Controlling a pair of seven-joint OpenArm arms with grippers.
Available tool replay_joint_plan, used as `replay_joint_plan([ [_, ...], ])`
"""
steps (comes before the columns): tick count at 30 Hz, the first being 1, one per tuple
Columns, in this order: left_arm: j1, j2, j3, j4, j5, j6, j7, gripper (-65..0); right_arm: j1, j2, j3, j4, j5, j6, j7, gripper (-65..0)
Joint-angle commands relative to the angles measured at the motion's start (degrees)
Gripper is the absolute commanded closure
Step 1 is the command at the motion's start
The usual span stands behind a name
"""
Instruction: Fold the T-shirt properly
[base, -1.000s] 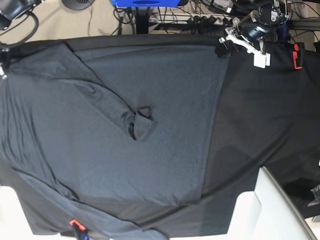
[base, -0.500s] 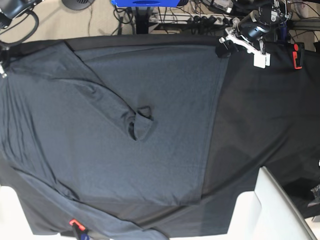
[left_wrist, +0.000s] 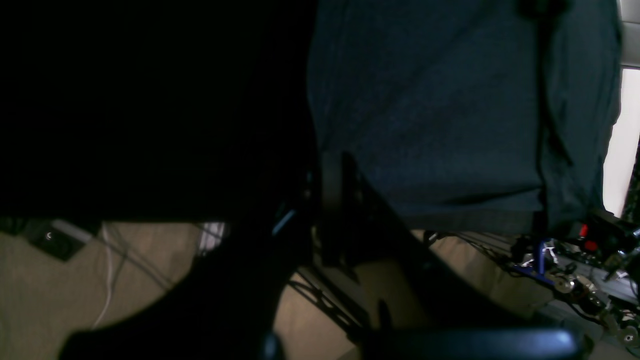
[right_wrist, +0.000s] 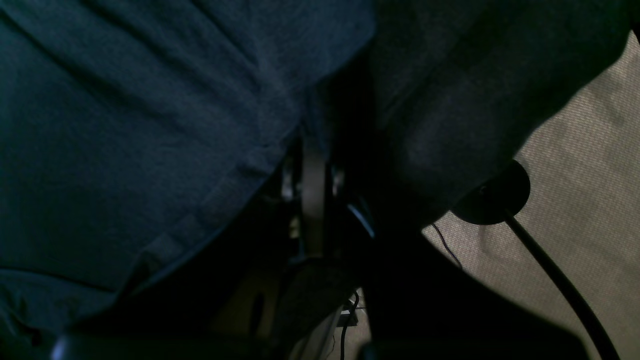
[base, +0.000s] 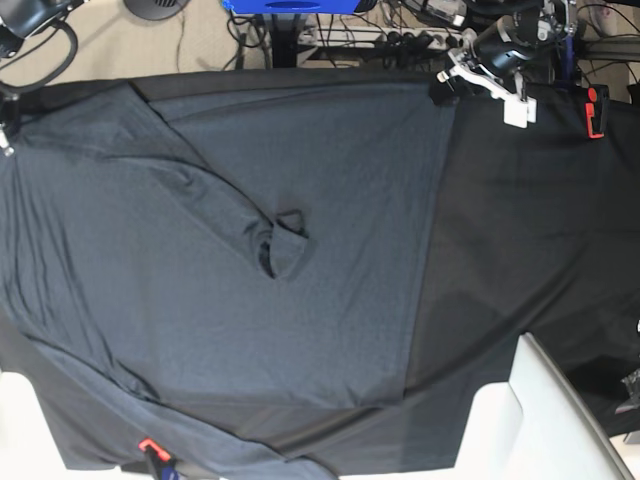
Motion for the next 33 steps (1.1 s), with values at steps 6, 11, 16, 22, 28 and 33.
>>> replay_joint_plan([
  [6, 0.1, -0.8, -0.5, 0.3, -0.5, -0.6, -0.5, 0.0, 0.4, 0.0, 0.3, 0.8, 0.5, 0.0, 1.0, -4.2],
  [11, -1.0, -0.8, -0.5, 0.3, -0.5, -0.6, -0.5, -2.8, 0.4, 0.0, 0.3, 1.2, 0.5, 0.0, 1.0, -26.9],
  [16, -1.1, -0.9, -0.4, 0.3, -0.5, -0.6, -0.5, -22.2, 0.5, 0.0, 3.9, 1.3, 0.3, -0.5, 1.0, -41.0],
  [22, -1.1, -0.9, -0.6, 0.4, -0.5, -0.6, -0.5, -49.2, 0.2, 0.1, 4.8, 2.8, 0.3, -1.6, 2.2, -41.1],
  [28, -1.1, -0.8, -5.1, 0.4, -0.5, -0.6, -0.5, -56.8, -1.6, -1.4, 4.4, 10.8, 0.2, -1.3, 4.1, -41.1],
  [33, -0.9, -0.9, -10.0, 2.6, -0.5, -0.6, -0.5, -56.6, -2.9, -2.1, -0.6, 17.0, 0.1, 2.9, 3.6, -41.1],
])
